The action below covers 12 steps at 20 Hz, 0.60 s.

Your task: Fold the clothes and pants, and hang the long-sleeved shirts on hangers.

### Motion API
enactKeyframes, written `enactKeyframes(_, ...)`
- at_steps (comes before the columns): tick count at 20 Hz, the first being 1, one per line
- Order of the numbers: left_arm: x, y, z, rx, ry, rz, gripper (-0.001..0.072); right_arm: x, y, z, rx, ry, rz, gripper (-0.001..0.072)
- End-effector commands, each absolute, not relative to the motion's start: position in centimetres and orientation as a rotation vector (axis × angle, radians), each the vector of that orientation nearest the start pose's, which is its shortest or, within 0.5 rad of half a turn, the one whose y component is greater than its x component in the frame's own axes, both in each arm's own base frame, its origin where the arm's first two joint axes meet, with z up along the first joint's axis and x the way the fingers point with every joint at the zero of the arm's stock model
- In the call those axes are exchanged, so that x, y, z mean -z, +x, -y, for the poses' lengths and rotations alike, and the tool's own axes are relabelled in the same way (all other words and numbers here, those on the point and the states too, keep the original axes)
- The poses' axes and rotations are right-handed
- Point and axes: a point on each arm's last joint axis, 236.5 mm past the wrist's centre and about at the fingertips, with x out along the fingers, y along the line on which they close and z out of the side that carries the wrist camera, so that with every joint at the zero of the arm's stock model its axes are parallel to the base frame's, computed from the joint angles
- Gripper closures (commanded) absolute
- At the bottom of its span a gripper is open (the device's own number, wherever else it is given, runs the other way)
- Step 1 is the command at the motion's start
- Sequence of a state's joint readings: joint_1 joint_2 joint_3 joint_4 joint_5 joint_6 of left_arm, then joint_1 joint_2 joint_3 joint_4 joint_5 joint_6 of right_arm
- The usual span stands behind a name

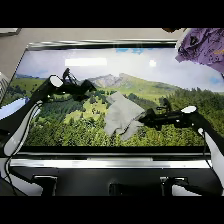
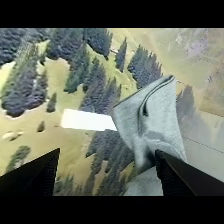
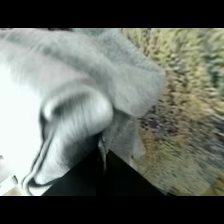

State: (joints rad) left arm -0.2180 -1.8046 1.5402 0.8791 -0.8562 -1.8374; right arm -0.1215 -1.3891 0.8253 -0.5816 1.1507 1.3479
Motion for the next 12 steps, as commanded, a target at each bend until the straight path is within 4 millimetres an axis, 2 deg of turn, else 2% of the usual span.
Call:
enactKeyframes(1,4.4,52.0,26.0,0.302,-0.884,-1.214,0.0024,2.6,33.3,-11.5,-0.321,0.862,-1.373,0.0683)
enactKeyframes(5,6.8,51.2,29.2,0.344,-0.859,-1.291,0.0024,1.0,32.9,-11.1,-0.304,0.833,-1.345,0.0682)
enactKeyframes(12,8.5,47.9,33.6,0.399,-0.805,-1.373,0.0055,1.0,33.0,-11.0,-0.302,0.833,-1.341,0.0682)
